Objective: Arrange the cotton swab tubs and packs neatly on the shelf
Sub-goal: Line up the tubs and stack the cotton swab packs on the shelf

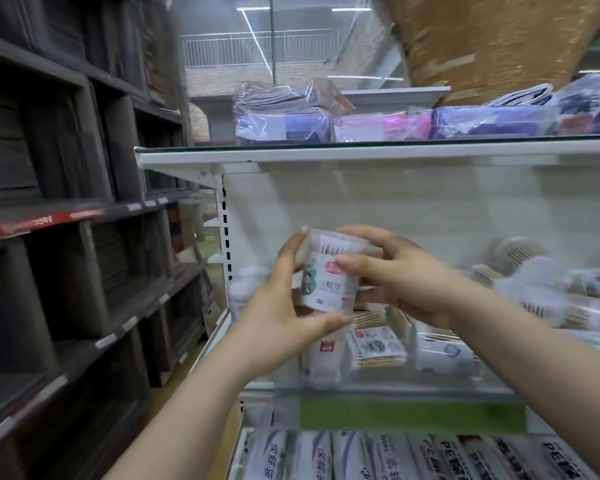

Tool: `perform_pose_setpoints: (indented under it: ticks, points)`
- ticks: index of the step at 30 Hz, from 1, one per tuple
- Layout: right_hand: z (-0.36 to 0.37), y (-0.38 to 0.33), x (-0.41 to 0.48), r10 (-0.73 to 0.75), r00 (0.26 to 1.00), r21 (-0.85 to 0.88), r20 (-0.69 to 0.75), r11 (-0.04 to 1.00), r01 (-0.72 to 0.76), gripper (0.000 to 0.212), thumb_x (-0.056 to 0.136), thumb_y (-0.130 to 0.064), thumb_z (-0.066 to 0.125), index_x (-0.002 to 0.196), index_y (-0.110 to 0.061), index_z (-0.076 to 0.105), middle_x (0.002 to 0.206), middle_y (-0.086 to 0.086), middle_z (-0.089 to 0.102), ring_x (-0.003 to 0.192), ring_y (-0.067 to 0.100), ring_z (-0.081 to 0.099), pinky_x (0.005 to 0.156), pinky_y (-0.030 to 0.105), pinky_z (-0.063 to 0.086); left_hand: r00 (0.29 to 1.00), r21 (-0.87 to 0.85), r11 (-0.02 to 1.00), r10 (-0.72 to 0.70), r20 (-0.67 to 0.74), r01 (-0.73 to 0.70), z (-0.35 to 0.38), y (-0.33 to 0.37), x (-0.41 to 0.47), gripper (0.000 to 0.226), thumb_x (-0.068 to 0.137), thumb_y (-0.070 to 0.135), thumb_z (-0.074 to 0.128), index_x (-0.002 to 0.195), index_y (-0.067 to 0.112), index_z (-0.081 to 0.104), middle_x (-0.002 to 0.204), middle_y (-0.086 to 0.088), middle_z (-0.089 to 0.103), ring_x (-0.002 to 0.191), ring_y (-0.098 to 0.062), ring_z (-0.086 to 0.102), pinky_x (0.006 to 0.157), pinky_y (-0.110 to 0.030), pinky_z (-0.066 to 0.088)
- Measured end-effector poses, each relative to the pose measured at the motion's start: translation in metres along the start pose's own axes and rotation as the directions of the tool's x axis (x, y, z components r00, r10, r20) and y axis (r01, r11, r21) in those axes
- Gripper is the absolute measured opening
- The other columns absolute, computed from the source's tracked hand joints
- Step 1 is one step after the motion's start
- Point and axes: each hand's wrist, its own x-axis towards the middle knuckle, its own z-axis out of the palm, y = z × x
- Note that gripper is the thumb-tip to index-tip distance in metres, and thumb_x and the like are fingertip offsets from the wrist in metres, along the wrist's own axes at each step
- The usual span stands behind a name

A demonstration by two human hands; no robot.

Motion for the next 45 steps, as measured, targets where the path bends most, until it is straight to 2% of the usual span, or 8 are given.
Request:
perform_pose_setpoints:
  ticks: [4, 10, 16, 23, 27, 34, 39, 45]
  points:
    - [-0.006, -0.017, 0.027, -0.090, 0.993, -0.236, -0.080, 0.969, 0.069, 0.044, 0.073, -0.017, 0.077, 0.108, -0.038, 0.059, 0.104, 0.010, 0.070, 0.096, 0.022, 0.069, 0.089, 0.041, 0.055, 0.992, -0.015, 1.000, -0.020, -0.126, 0.018, -0.023, -0.010, 0.007, 0.111, 0.062, 0.033, 0.080, 0.138, 0.057, 0.003, 0.151, 0.019, 0.019, 0.126, -0.005, 0.044, 0.092, -0.029, 0.051]
    - [-0.008, -0.001, 0.082, -0.019, 0.982, -0.304, -0.186, 0.952, -0.039, 0.062, 0.073, -0.016, 0.079, 0.121, -0.020, 0.041, 0.115, 0.010, 0.058, 0.103, 0.022, 0.062, 0.087, 0.045, 0.055, 0.992, 0.314, 0.945, -0.061, -0.111, 0.094, -0.055, -0.040, 0.020, 0.073, 0.079, 0.041, 0.068, 0.140, 0.041, 0.028, 0.147, 0.012, 0.031, 0.130, -0.009, 0.041, 0.104, -0.033, 0.040]
    - [-0.011, 0.031, 0.117, 0.073, 0.980, -0.580, -0.183, 0.797, -0.168, 0.077, 0.069, -0.018, 0.080, 0.133, -0.008, 0.038, 0.122, 0.009, 0.053, 0.107, 0.025, 0.057, 0.089, 0.041, 0.053, 0.989, 0.560, 0.819, -0.151, -0.004, 0.127, -0.055, -0.049, 0.041, 0.060, 0.084, 0.046, 0.060, 0.138, 0.033, 0.038, 0.146, 0.011, 0.039, 0.133, -0.011, 0.037, 0.107, -0.028, 0.030]
    - [-0.019, 0.052, 0.131, 0.188, 0.959, -0.462, -0.212, 0.846, -0.267, 0.063, 0.070, -0.005, 0.079, 0.122, -0.005, 0.044, 0.111, 0.009, 0.055, 0.096, 0.023, 0.060, 0.073, 0.031, 0.056, 0.983, 0.637, 0.771, -0.123, 0.138, 0.007, -0.042, -0.074, 0.046, 0.056, 0.087, 0.049, 0.053, 0.138, 0.031, 0.041, 0.154, 0.014, 0.025, 0.141, -0.007, 0.023, 0.114, -0.023, 0.021]
    - [-0.020, 0.058, 0.134, 0.241, 0.950, -0.477, -0.198, 0.823, -0.308, 0.065, 0.068, -0.005, 0.081, 0.122, -0.005, 0.045, 0.109, 0.006, 0.055, 0.098, 0.024, 0.061, 0.085, 0.039, 0.056, 0.980, 0.655, 0.756, -0.123, 0.154, -0.008, -0.040, -0.076, 0.047, 0.058, 0.090, 0.047, 0.051, 0.142, 0.027, 0.038, 0.154, 0.014, 0.026, 0.144, -0.006, 0.016, 0.117, -0.025, 0.014]
    - [-0.019, 0.065, 0.139, 0.283, 0.941, -0.678, -0.187, 0.656, -0.332, 0.070, 0.064, -0.023, 0.086, 0.122, -0.008, 0.049, 0.121, 0.007, 0.059, 0.105, 0.025, 0.059, 0.094, 0.040, 0.050, 0.983, 0.679, 0.734, -0.110, 0.146, -0.019, -0.039, -0.078, 0.045, 0.060, 0.090, 0.048, 0.051, 0.143, 0.025, 0.036, 0.152, 0.010, 0.031, 0.143, -0.009, 0.019, 0.117, -0.027, 0.014]
    - [-0.012, 0.072, 0.136, 0.301, 0.939, -0.809, -0.165, 0.504, -0.303, 0.084, 0.071, -0.036, 0.079, 0.138, -0.013, 0.034, 0.133, 0.007, 0.048, 0.113, 0.026, 0.051, 0.092, 0.034, 0.046, 0.983, 0.675, 0.738, -0.135, 0.127, 0.014, -0.039, -0.082, 0.044, 0.061, 0.086, 0.049, 0.054, 0.141, 0.028, 0.039, 0.150, 0.009, 0.036, 0.140, -0.015, 0.028, 0.115, -0.033, 0.024]
    - [-0.013, 0.073, 0.132, 0.261, 0.955, -0.859, -0.140, 0.448, -0.248, 0.078, 0.074, -0.036, 0.077, 0.138, -0.013, 0.039, 0.138, 0.008, 0.046, 0.121, 0.026, 0.048, 0.099, 0.033, 0.041, 0.984, 0.694, 0.719, -0.107, 0.144, -0.023, -0.038, -0.076, 0.043, 0.059, 0.090, 0.038, 0.054, 0.143, 0.024, 0.035, 0.153, 0.007, 0.032, 0.142, -0.010, 0.023, 0.117, -0.026, 0.013]
